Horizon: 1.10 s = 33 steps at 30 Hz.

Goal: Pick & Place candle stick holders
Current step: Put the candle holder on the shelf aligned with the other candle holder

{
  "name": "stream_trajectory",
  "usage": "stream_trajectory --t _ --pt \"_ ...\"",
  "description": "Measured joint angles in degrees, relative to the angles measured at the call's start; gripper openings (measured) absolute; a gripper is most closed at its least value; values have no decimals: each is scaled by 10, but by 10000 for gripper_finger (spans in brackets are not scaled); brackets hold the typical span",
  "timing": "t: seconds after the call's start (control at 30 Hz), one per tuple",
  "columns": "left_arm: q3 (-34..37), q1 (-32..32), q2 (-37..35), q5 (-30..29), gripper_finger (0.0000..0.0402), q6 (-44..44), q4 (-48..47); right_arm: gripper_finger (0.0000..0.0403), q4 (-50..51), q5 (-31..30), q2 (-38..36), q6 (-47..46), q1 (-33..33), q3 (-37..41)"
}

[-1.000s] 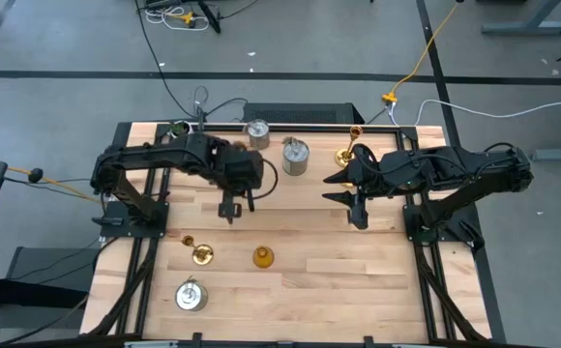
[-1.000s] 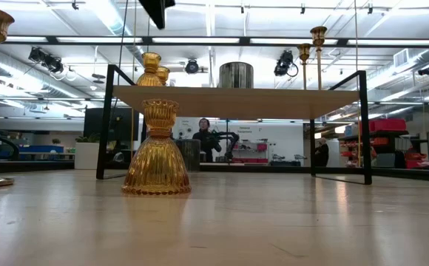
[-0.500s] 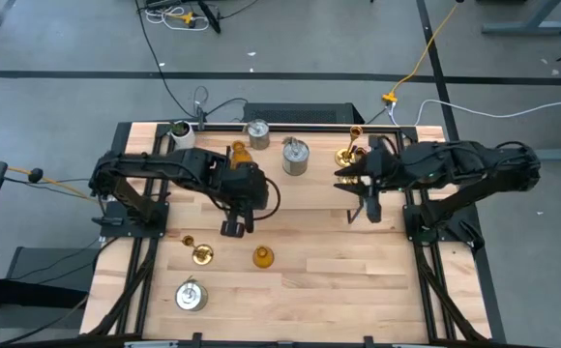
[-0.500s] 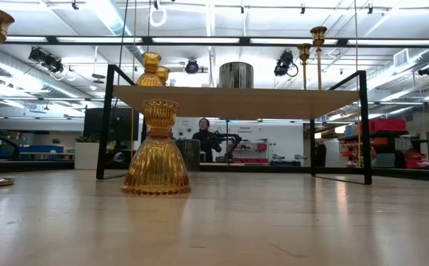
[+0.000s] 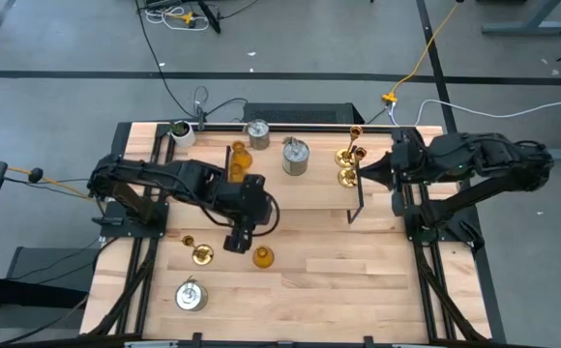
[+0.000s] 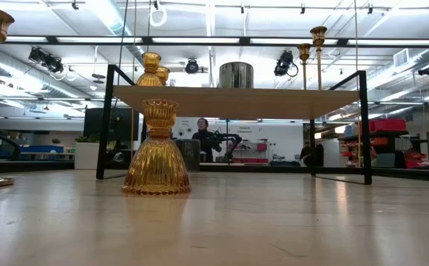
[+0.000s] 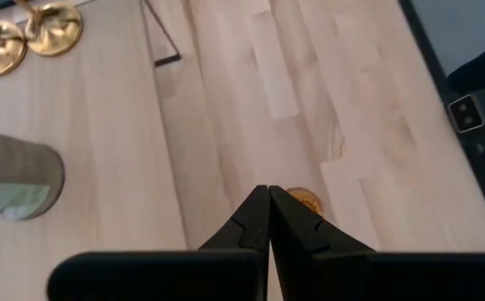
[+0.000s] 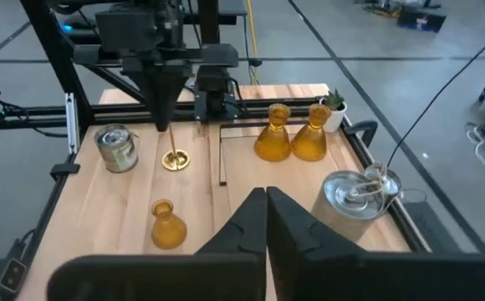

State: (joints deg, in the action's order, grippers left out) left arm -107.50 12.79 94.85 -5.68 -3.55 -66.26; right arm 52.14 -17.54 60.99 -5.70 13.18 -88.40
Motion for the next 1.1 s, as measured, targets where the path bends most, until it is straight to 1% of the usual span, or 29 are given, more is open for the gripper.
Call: stream_trajectory --t 0.27,0.4,0.53,0.7,1.0,1.1 --pt "-1 27 4 0 6 35 8 2 0 0 -7 28 0 0" --pt "-1 43 5 2 14 58 7 2 0 0 -7 33 0 0" --pt "-1 61 3 4 14 59 0 2 0 0 -7 33 0 0" --pt "-1 70 -3 5 5 90 -26 2 0 0 -7 33 0 0" --pt "-1 78 -17 20 4 105 -72 3 -1 0 -6 33 0 0" --pt "0 76 -23 47 5 111 -93 3 -2 0 -6 33 0 0"
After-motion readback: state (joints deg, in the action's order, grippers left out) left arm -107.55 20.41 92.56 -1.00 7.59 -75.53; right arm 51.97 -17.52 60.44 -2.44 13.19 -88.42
